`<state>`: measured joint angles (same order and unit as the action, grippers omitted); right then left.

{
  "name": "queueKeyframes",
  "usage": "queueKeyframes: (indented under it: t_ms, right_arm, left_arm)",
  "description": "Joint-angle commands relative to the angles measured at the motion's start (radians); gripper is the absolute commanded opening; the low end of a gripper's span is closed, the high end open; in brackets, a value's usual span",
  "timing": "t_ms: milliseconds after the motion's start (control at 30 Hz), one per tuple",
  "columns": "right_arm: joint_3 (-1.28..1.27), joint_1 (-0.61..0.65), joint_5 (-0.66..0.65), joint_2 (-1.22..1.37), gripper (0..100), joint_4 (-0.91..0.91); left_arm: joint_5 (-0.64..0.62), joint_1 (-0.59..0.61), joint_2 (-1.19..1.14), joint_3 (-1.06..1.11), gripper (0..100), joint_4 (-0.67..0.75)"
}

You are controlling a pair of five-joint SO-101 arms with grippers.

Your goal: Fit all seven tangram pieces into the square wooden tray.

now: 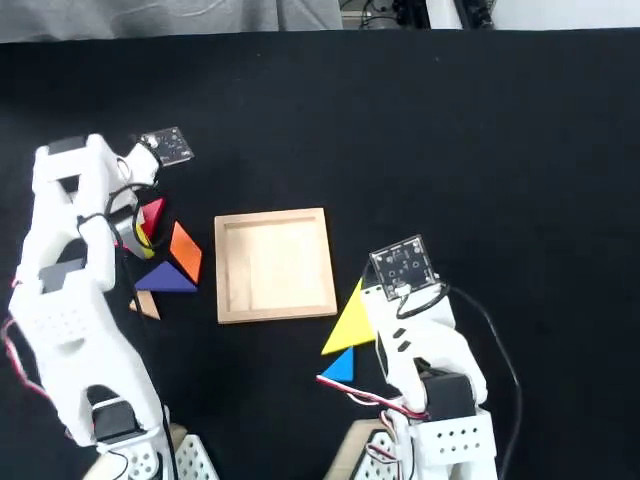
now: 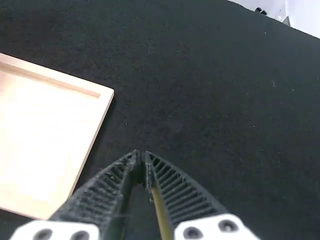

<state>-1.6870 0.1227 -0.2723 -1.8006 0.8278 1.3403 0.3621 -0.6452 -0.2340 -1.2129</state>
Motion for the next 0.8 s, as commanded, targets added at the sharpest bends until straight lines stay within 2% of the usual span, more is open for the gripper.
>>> queueKeyframes:
  t_ms: [0, 167, 300, 567, 767]
  right_arm:
    - [0.002, 0.009, -0.008, -0.087, 1.2, 0.003]
    - [0.002, 0.009, -0.008, -0.087, 1.3, 0.003]
    - [0.002, 0.009, -0.008, -0.087, 1.3, 0.003]
    - [0.002, 0.009, -0.008, -0.087, 1.3, 0.003]
    - [0.002, 0.009, -0.008, -0.087, 1.3, 0.003]
  left_arm:
    - [0.091, 0.048, -0.172, -0.387, 32, -0.256]
    - [0.101, 0.064, -0.356, -0.756, 32, -0.463]
    - [0.094, 0.059, -0.494, -0.96, 32, -0.546]
    - [0.051, 0.061, -0.624, -1.067, 32, -0.546]
    - [0.06, 0.062, -0.624, -1.063, 21, -0.548]
